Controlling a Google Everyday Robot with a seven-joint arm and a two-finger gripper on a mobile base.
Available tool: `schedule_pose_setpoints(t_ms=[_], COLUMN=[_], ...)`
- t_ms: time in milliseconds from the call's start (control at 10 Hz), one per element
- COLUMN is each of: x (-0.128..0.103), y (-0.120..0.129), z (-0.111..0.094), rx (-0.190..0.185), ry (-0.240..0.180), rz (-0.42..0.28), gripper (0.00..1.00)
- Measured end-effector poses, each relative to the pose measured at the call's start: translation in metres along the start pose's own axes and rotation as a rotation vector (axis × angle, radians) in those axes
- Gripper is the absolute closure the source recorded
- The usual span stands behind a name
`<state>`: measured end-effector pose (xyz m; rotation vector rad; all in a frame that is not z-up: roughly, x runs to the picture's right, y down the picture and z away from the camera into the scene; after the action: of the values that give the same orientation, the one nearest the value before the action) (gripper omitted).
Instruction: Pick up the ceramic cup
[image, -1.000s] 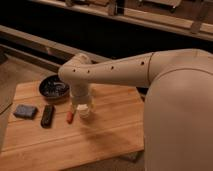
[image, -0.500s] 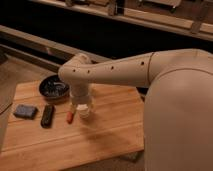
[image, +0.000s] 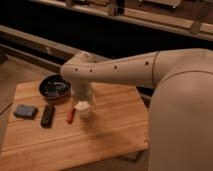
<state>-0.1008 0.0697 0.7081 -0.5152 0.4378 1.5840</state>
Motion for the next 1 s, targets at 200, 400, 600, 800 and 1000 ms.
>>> schedule_pose_setpoints(t_ms=[200,400,600,800,1000], x=[-0.017,-0.015,-0.005,0.002,0.006], y=[-0.010,-0.017,-0.011,-0.008,-0.008], z=[-0.008,0.001,0.014,0.028,0.041], rx=[-0.015,0.016,0.044,0.075,0.106], ry=[-0.071,-0.068,-0.040,0.000,0.045], rz=[0.073,0.093,0.072,0.060,0.054], gripper=[0.35,0.35,0.35,0.35,0.36])
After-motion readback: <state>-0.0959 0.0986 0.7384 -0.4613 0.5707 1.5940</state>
